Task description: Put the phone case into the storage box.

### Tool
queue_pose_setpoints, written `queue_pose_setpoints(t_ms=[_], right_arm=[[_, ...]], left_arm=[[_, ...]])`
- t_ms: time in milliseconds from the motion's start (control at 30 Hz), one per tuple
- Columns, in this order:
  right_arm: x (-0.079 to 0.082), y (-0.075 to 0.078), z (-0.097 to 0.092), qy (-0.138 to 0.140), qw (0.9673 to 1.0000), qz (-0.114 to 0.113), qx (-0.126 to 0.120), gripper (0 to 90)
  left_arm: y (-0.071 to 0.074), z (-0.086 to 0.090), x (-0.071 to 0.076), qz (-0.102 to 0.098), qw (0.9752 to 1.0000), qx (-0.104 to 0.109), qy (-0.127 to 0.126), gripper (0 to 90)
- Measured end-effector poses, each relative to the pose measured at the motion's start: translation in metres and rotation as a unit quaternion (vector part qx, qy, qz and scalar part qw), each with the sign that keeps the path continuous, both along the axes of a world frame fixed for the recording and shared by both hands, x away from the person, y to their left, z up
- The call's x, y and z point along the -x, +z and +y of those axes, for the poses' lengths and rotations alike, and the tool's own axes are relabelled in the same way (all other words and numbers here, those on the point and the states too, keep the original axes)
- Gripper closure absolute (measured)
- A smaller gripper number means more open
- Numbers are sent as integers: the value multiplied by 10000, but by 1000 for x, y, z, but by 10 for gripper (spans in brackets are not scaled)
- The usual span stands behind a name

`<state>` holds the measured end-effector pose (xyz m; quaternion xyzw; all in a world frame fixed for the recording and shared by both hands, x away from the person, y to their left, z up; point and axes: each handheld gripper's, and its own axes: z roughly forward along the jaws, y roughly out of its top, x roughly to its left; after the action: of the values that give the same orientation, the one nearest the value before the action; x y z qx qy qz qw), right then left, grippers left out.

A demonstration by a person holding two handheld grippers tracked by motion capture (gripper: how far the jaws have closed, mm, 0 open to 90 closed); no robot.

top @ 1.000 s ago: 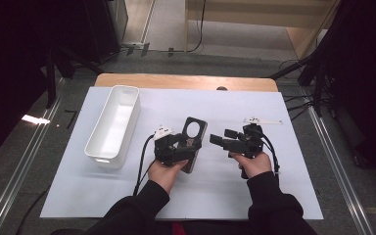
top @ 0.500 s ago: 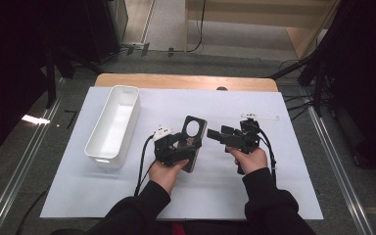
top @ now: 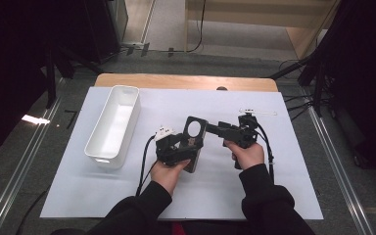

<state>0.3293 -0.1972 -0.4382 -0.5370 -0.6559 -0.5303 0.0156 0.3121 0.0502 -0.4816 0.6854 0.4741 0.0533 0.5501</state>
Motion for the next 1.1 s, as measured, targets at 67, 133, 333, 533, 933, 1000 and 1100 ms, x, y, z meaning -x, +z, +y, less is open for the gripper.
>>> queue_pose_setpoints(t_ms=[67, 133, 333, 533, 933, 1000, 1100], right_arm=[[-1, 0, 1, 0, 10000, 11, -9, 229], [-4, 0, 3, -8, 10000, 57, -40, 254], [-9, 2, 5, -27, 10000, 77, -33, 256], [-13, 1, 7, -51, 9999, 135, -45, 288], [-17, -2, 12, -125, 9993, 304, -171, 384], [-17, -2, 12, -120, 9993, 318, -177, 398], [-17, -3, 14, -121, 9990, 379, -184, 446]], left_arm=[[0, 0, 0, 20, 10000, 4, 0, 107], [0, 0, 0, 29, 10000, 23, 7, 107], [-2, 0, -1, 68, 10000, 61, -37, 107], [-3, -2, -1, 91, 9999, 36, -59, 107], [-3, -3, -1, 107, 9999, 18, -85, 108], [-3, -3, -1, 103, 9999, 17, -80, 108], [-3, -3, -1, 90, 9999, 10, -70, 108]])
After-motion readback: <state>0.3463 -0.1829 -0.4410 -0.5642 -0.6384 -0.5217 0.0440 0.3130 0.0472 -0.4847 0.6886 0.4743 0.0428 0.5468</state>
